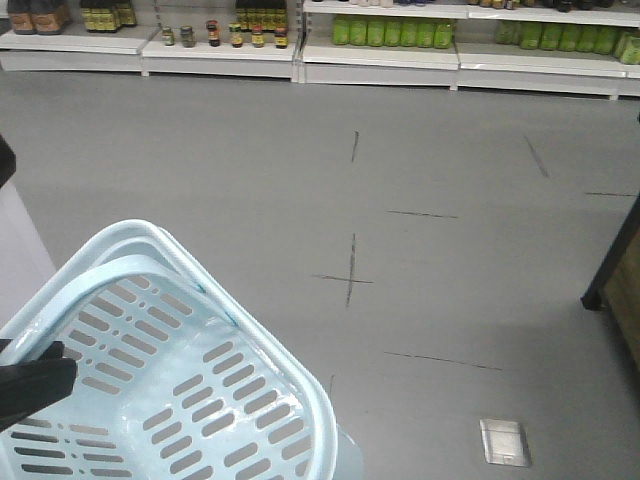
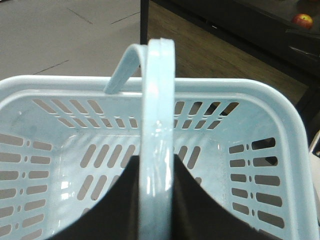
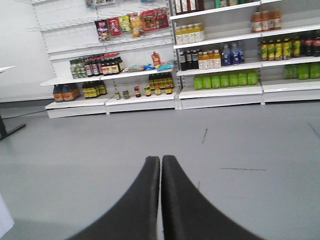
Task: Pick three apples into basket with both arms
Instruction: 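Turn the base away from the table carrying the basket, then drive the base across the floor holding the basket in the left gripper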
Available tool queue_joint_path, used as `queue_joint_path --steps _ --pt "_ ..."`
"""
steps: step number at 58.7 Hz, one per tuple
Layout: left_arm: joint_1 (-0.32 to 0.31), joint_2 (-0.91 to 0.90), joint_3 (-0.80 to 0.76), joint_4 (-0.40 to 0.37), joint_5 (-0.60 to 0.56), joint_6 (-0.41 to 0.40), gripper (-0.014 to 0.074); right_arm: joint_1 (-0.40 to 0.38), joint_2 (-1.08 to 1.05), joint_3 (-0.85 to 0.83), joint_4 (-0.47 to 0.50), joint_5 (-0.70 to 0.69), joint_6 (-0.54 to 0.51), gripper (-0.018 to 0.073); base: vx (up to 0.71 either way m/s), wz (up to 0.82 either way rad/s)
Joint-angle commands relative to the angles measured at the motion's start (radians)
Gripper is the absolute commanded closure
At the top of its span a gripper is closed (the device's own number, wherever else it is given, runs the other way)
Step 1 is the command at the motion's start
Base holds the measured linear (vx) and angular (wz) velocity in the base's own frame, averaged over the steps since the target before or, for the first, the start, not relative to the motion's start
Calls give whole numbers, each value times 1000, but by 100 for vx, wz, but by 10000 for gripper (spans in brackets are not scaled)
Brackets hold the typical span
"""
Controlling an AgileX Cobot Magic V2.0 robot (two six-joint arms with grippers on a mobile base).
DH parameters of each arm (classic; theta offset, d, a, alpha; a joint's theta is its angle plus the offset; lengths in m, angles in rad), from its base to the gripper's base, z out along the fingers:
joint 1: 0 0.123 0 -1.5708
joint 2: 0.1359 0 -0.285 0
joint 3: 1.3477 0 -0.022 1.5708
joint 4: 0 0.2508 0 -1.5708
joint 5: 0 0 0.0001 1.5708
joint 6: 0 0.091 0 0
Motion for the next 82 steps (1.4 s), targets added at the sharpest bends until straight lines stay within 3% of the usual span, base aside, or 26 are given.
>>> queue_joint_path --steps 1,42,82 --pt "-5 -1 -29 -37 -97 -8 602 -4 -11 12 -12 -73 -7 564 11 40" --pt "-5 -1 -29 -37 -97 -8 602 -4 -11 12 -12 -73 -7 564 14 35" --pt "-5 -1 -29 -37 -97 -8 602 -4 -11 12 -12 -73 -7 564 18 -8"
